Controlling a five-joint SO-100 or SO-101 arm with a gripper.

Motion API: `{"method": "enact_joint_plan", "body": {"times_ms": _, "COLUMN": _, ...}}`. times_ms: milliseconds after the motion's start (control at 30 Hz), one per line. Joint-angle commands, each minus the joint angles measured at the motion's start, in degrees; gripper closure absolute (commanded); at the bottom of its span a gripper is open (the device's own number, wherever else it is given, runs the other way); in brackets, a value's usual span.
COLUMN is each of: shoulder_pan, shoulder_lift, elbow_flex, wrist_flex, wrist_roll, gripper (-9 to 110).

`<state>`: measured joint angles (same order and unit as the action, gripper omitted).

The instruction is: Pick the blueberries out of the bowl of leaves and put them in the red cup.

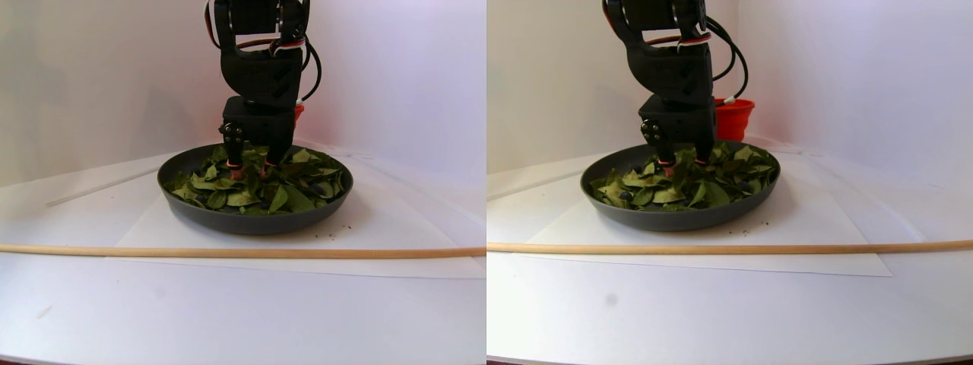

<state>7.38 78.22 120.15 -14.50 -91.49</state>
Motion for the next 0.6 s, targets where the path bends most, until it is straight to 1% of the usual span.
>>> {"method": "enact_joint_plan", "body": {"times_ms": 0, "shoulder_pan": 0.7, "shoulder_lift": 0.3, "elbow_flex": -1.9, "wrist_flex": -0.5, "wrist_roll": -0.2, "gripper": 83}}
{"method": "enact_joint_plan", "body": {"times_ms": 333, "shoulder_pan": 0.8, "shoulder_lift": -0.3, "elbow_flex": -1.8, "wrist_flex": -1.7, "wrist_roll": -0.6, "gripper": 83}}
{"method": "enact_joint_plan", "body": {"times_ms": 567, "shoulder_pan": 1.0, "shoulder_lift": -0.6, "elbow_flex": -1.5, "wrist_flex": -2.0, "wrist_roll": -1.3, "gripper": 87}}
